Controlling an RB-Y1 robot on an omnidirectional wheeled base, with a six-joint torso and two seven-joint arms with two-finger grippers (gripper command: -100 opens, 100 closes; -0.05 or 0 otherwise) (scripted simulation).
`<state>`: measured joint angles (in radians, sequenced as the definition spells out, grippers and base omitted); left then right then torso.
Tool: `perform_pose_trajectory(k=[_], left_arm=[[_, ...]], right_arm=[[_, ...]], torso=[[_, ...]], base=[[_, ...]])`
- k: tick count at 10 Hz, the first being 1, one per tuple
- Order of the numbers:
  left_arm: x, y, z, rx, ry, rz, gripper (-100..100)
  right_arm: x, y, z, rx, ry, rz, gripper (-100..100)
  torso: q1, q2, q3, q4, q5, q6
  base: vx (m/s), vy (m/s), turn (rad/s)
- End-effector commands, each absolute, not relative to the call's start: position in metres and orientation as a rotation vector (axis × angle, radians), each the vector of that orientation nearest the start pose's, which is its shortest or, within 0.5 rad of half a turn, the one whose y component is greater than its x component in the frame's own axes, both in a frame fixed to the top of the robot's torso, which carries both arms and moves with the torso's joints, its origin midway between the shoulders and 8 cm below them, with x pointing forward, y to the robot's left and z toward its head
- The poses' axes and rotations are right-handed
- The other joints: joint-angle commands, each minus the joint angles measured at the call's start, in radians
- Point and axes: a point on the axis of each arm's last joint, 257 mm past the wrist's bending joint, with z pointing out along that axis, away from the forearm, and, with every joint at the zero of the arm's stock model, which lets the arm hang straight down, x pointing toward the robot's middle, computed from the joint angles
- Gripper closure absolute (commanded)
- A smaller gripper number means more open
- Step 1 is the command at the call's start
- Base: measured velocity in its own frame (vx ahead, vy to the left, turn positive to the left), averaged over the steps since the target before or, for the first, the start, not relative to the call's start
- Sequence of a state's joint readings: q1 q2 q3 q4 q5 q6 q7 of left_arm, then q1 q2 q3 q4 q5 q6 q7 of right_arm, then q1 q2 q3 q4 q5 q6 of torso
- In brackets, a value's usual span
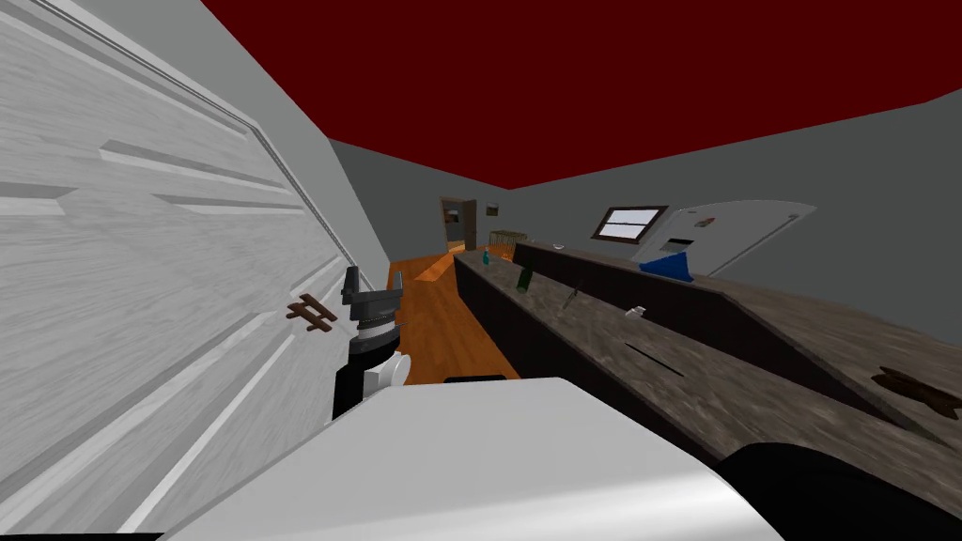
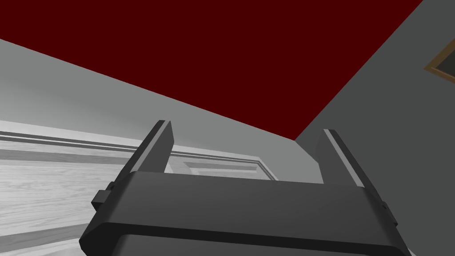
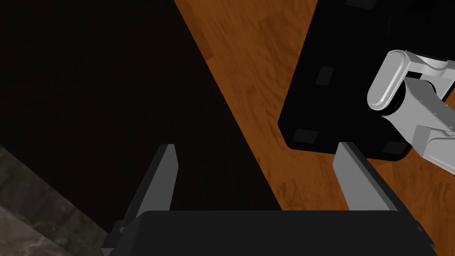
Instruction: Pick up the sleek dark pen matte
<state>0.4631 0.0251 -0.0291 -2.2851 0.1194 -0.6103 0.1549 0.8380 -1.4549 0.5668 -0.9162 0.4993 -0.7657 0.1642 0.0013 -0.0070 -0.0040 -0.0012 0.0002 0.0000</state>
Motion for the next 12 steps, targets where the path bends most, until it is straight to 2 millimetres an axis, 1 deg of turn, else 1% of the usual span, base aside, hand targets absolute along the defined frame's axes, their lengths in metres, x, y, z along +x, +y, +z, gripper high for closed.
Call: perform_pose_trajectory(k=[1,2,3,4,5,6,7,8,9,10,11,12], left_arm=[[0.324,0.277,0.057,-0.647,0.412,-1.595,0],[0.324,0.277,0.057,-0.647,0.412,-1.595,0],[0.324,0.277,0.057,-0.647,0.412,-1.595,0],[0.324,0.277,0.057,-0.647,0.412,-1.595,0],[0.324,0.277,0.057,-0.647,0.412,-1.595,0],[0.324,0.277,0.057,-0.647,0.412,-1.595,0],[0.324,0.277,0.057,-0.647,0.412,-1.595,0],[0.324,0.277,0.057,-0.647,0.412,-1.595,0],[0.324,0.277,0.057,-0.647,0.412,-1.595,0],[0.324,0.277,0.057,-0.647,0.412,-1.595,0],[0.324,0.277,0.057,-0.647,0.412,-1.595,0],[0.324,0.277,0.057,-0.647,0.412,-1.595,0]], right_arm=[[-0.137,-0.664,-0.372,-0.344,3.220,0.090,-100],[-0.144,-0.681,-0.360,-0.397,3.250,0.044,-100],[-0.147,-0.694,-0.349,-0.446,3.271,0.008,-100],[-0.147,-0.694,-0.349,-0.447,3.270,0.010,-100],[-0.148,-0.695,-0.348,-0.445,3.272,0.004,-100],[-0.150,-0.707,-0.339,-0.489,3.286,-0.031,-100],[-0.150,-0.707,-0.339,-0.489,3.286,-0.031,-100],[-0.147,-0.724,-0.328,-0.559,3.294,-0.079,-100],[-0.146,-0.721,-0.330,-0.563,3.290,-0.067,-100],[-0.147,-0.724,-0.328,-0.559,3.294,-0.079,-100],[-0.140,-0.732,-0.325,-0.609,3.282,-0.104,-100],[-0.136,-0.733,-0.326,-0.627,3.272,-0.109,-100]], torso=[[0.000,0.000,0.000,0.000,0.000,0.000],[0.000,0.004,0.002,0.001,0.000,0.001],[0.000,0.002,0.001,0.001,0.000,-0.001],[-0.001,-0.003,-0.002,-0.001,0.000,-0.001],[-0.002,-0.003,-0.002,-0.001,0.000,0.000],[-0.002,0.002,0.001,0.000,0.000,0.001],[-0.003,0.001,0.001,0.000,0.000,-0.001],[-0.003,0.001,0.001,0.000,-0.001,0.000],[-0.004,-0.005,-0.003,-0.001,-0.001,-0.002],[-0.006,-0.007,-0.004,-0.002,-0.002,0.000],[-0.005,-0.002,-0.001,-0.001,-0.002,0.001],[-0.007,-0.005,-0.003,-0.001,-0.002,-0.001]], base=[[0.042,0.006,-0.002],[0.084,0.020,0.135],[0.188,0.002,0.241],[0.157,-0.029,0.082],[0.063,-0.021,-0.017],[0.102,-0.033,0.135],[0.097,-0.034,0.089],[0.203,-0.048,0.294],[0.219,-0.097,0.174],[0.119,-0.078,-0.005],[0.183,-0.106,0.241],[0.314,-0.175,0.257]])
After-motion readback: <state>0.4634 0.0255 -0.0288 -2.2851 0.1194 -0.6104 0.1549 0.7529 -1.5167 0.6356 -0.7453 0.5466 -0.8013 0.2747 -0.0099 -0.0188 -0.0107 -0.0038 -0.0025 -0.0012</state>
